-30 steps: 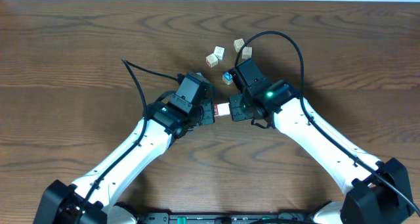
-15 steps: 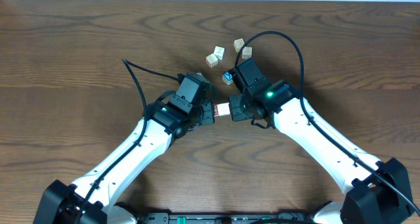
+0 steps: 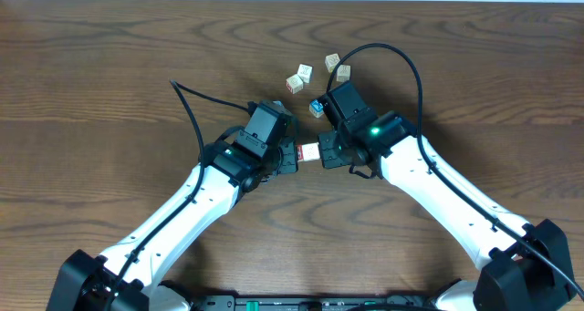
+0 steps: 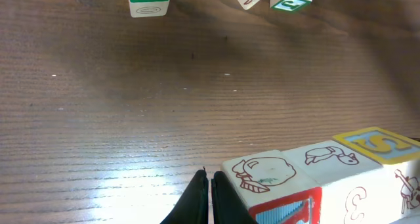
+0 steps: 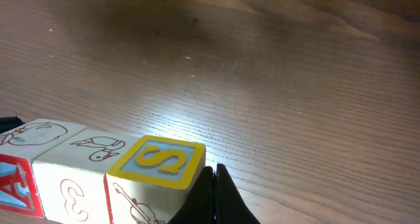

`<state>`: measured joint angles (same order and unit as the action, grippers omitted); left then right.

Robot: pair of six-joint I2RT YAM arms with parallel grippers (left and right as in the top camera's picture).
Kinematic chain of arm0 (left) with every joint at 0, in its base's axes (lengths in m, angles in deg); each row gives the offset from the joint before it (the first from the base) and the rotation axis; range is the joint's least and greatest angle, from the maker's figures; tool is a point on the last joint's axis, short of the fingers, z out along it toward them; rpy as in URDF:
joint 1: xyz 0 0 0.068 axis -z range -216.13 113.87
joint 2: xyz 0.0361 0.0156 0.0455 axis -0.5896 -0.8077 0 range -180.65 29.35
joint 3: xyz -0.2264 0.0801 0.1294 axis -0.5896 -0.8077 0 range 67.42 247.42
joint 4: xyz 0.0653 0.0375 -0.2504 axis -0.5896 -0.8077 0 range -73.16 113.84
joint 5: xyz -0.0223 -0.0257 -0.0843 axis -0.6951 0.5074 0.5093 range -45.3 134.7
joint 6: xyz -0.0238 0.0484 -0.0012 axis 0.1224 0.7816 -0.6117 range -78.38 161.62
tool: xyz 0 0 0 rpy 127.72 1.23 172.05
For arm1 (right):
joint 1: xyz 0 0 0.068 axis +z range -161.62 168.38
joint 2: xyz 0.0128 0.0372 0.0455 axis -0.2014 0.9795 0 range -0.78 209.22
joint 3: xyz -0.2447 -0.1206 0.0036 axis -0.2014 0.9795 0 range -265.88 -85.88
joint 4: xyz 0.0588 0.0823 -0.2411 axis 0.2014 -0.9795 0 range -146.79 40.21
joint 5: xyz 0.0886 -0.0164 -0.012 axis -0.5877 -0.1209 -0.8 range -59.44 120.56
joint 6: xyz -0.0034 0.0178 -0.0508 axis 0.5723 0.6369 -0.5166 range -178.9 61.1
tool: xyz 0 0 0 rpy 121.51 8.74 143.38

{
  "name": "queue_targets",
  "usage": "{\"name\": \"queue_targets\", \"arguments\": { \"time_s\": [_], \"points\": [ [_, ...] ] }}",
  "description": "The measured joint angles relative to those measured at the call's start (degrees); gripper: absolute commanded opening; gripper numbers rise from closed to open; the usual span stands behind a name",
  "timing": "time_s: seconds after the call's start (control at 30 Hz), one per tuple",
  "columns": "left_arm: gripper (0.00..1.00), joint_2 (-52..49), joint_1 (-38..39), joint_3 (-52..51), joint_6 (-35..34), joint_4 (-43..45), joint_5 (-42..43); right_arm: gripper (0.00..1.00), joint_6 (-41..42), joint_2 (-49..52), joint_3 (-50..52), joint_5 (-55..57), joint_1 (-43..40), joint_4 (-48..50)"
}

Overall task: Lift 3 blocks
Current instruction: 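Hold the A-3-S row raised between both grippers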

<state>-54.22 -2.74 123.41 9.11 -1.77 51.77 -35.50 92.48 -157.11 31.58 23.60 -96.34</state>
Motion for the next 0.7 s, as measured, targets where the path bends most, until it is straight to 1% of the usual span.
{"name": "queue_targets", "arguments": {
  "time_s": [0.7],
  "points": [
    [0.07, 0.00, 0.00, 0.00, 1.46, 0.00, -0.02, 0.01, 0.00, 0.00, 0.00, -0.07, 0.00, -0.04]
  ]
}}
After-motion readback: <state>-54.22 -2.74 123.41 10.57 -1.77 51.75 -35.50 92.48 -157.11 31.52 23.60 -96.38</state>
